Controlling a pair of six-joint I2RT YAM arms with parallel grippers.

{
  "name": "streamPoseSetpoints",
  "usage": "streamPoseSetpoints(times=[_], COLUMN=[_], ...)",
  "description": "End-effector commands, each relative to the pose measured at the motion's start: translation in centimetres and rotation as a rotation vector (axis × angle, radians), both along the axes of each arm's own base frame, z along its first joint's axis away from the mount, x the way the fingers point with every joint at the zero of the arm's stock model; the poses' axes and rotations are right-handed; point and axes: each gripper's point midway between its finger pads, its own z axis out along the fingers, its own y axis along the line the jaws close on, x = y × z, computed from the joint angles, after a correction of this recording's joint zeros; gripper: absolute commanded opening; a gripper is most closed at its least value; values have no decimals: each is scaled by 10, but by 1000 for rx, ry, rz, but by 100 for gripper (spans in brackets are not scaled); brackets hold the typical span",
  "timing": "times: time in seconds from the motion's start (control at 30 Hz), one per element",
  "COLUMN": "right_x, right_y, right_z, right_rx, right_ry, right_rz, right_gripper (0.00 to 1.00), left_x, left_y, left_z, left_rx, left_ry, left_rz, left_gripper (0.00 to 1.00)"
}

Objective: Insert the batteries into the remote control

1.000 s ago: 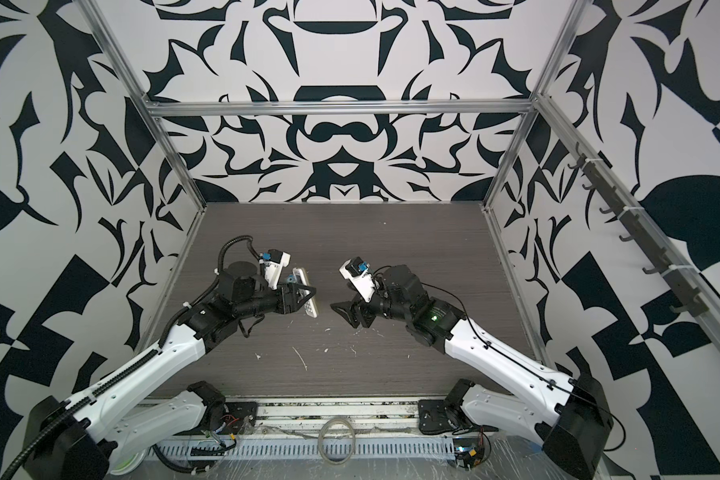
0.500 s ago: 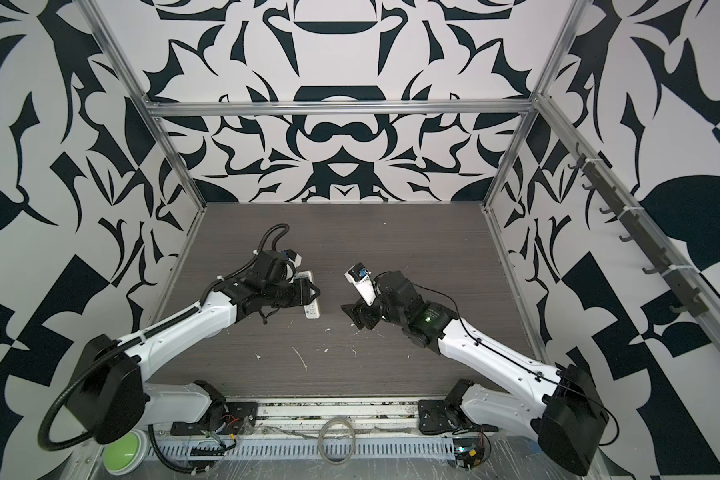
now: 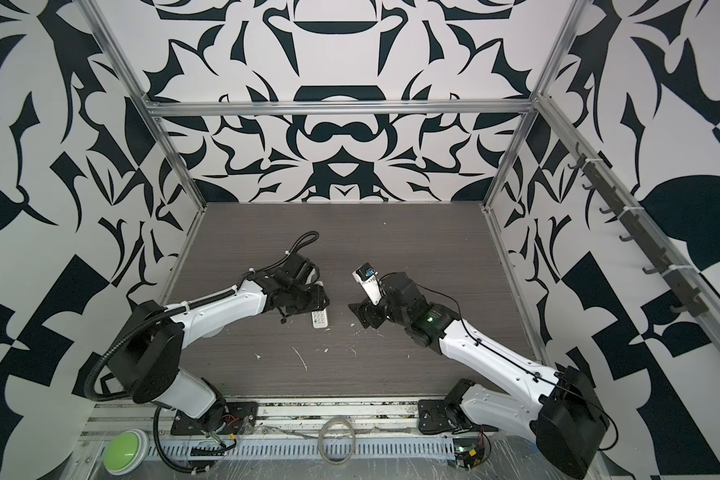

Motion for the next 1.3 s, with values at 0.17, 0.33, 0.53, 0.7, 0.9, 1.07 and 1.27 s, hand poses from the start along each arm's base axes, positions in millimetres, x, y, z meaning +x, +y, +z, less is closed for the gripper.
streamPoseSetpoints(times=[0.17, 0.33, 0.53, 0.7, 0.9, 1.07, 1.27], right_x=[3, 3, 4, 4, 3, 3, 3], right_y=[-3, -6, -7, -8, -9, -9, -9], right_z=[15, 17, 16, 17, 16, 16, 16], right_rx=[43, 52, 52, 57, 57, 59, 60], right_ry=[-49, -63, -62, -67, -67, -66, -67], right_rz=[-17, -28, -32, -36, -36, -37, -39], right_gripper=[82, 82, 82, 82, 82, 82, 82], left_x=[1, 2, 6, 10, 13, 14, 14], left_y=[-5, -8, -12, -11, -12, -12, -10], left_z=[-18, -29, -36, -41, -49, -55, -61], left_rx=[132, 189, 202, 214, 225, 230, 244], left_ry=[59, 77, 84, 84, 88, 98, 103], left_rz=[7, 0, 21, 41, 64, 81, 99], left_gripper=[6, 6, 7, 8, 11, 13, 17])
